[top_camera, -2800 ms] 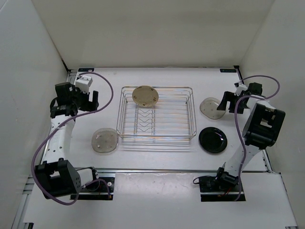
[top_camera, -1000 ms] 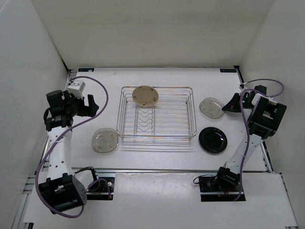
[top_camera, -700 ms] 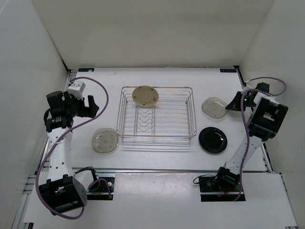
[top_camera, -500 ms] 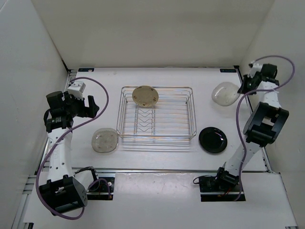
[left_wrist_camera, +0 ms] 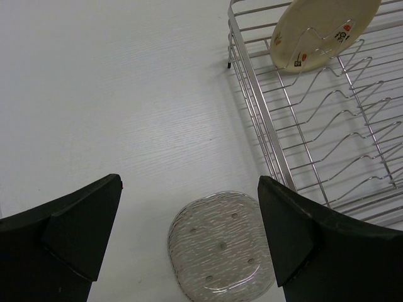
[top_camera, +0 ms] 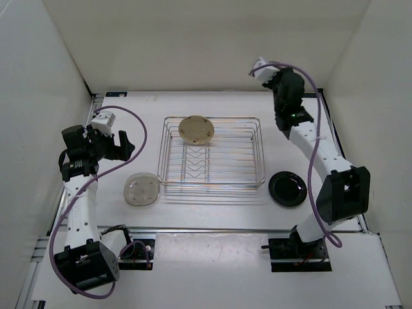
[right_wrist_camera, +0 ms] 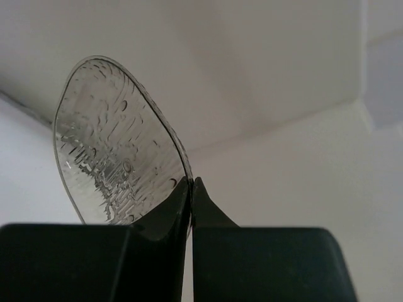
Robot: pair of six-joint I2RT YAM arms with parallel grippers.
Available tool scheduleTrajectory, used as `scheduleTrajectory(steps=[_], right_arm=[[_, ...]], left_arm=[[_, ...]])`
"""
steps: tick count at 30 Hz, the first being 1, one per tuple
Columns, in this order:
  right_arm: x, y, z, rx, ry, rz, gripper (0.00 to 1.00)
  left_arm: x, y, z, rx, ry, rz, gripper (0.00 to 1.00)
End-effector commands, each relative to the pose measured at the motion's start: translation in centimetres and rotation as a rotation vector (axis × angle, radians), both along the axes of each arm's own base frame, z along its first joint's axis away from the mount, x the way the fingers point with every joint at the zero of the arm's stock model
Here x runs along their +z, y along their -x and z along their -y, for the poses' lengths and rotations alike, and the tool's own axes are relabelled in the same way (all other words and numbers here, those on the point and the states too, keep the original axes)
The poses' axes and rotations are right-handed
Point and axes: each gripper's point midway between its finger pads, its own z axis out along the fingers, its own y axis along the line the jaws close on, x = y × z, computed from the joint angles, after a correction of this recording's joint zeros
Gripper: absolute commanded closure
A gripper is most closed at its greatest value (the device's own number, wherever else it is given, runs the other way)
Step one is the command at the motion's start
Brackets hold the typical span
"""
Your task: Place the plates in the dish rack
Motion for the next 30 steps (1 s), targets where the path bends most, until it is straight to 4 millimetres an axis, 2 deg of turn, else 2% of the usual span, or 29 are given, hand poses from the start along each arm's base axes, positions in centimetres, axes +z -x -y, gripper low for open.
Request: scheduleTrajectory(steps=[1,2,4,5,7,10,12,13,15,16,18,19,22,26,30], right_arm=[[8.6,3.3,-2.5,-0.012,0.181,0.306,1.0],[8.1,3.7,-5.7,0.068,0.225,0.315,1.0],[9.4,5.4,-8.4,0.135,0.239,0.38,1.0],[9.2,6.2,-11.1,0.201,0.246,0.389,1.0],[9.2,8.1,-14.5,0.297,0.262,0.4,1.0],[8.5,9.6,-18.0,0.392,0.248,0.36,1.0],[9.2,11.4,-20.8,0.468,0.177,0.34,1.0],[7.9,12.4,-22.7,0.522,0.185,0.279,1.0],[8.3,13.7,-24.0,0.56,0.139,0.266,1.0],[7.6,14.6,-25.3,0.591,0.14,0.239,1.0],[7.1,15.5,-26.5,0.632,0.082,0.203,1.0],[5.2,15.8,-27.1,0.662,0.099,0.115,1.0],[2.7,16.8,-28.6,0.748,0.043,-0.009,1.0],[-0.3,17.5,-29.4,0.818,0.036,-0.124,1.0],[-2.6,16.0,-28.7,0.808,0.01,-0.203,1.0]], left_arm=[[1.0,0.4,0.6,-0.031,0.007,0.043,0.0],[1.1,0.4,0.8,-0.039,0.011,0.045,0.0],[1.1,0.4,0.8,-0.039,0.011,0.045,0.0],[0.8,0.3,0.7,-0.039,0.014,0.036,0.0],[0.8,0.3,0.7,-0.039,0.014,0.036,0.0],[0.9,0.3,0.9,-0.047,0.019,0.037,0.0],[0.9,0.3,0.9,-0.047,0.019,0.037,0.0],[0.9,0.3,0.9,-0.047,0.019,0.037,0.0],[0.9,0.4,1.0,-0.055,0.023,0.039,0.0],[0.9,0.4,1.0,-0.055,0.023,0.039,0.0],[1.2,0.5,1.1,-0.055,0.02,0.049,0.0],[1.2,0.5,1.1,-0.055,0.02,0.049,0.0],[1.4,0.8,1.3,-0.063,0.021,0.06,0.0],[1.3,1.0,1.4,-0.063,0.021,0.06,0.0],[1.5,1.2,1.6,-0.071,0.022,0.07,0.0]])
